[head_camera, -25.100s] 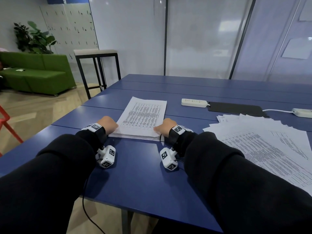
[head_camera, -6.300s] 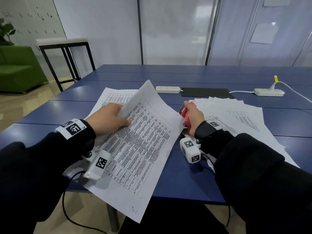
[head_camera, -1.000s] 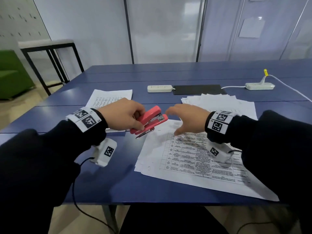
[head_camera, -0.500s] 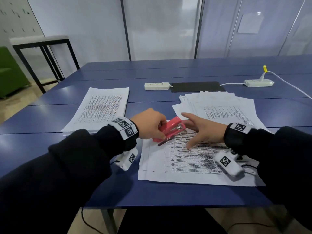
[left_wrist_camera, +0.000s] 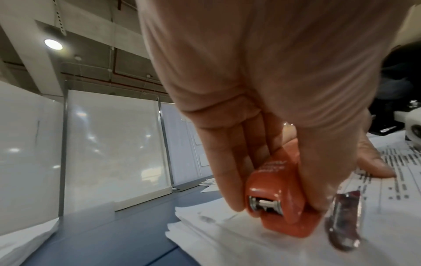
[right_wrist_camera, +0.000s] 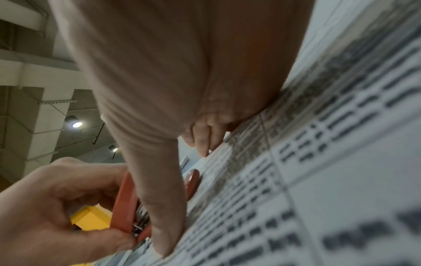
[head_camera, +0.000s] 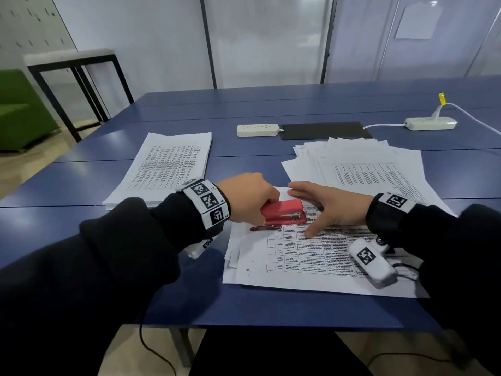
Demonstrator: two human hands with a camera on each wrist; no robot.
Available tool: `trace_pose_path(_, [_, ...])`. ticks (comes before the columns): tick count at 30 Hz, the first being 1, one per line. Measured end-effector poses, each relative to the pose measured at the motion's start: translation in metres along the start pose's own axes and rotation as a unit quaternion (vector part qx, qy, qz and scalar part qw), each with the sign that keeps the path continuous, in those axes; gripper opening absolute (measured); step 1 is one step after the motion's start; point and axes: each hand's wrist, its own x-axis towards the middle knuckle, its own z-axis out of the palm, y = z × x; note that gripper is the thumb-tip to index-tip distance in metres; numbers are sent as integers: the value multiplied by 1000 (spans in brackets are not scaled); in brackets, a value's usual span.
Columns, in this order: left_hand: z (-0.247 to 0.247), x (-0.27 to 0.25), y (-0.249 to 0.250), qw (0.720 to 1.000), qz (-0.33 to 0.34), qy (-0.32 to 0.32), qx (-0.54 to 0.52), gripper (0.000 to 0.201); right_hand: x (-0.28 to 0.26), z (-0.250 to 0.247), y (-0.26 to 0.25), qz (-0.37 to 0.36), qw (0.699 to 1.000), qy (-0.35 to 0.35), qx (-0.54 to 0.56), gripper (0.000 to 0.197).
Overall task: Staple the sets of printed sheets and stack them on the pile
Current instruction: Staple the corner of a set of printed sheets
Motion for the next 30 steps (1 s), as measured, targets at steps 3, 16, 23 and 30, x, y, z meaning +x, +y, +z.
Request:
trace_pose_path(3, [0, -2, 0, 999, -42, -6, -5, 17, 0, 0, 1, 4, 1000, 2, 3, 118])
trace_pose_path(16, [-1, -12, -6, 1000, -3, -17, -3, 16, 0, 0, -2, 4, 1000, -1, -5, 112])
trace_pose_path(23, [2, -23, -17, 1000, -12, -19, -7, 15, 1, 0, -1, -4, 1000, 1, -6, 110])
trace_pose_path(30, [2, -42, -37, 996, -61, -2, -67, 19, -2, 4, -6, -24, 999, 24, 8, 113])
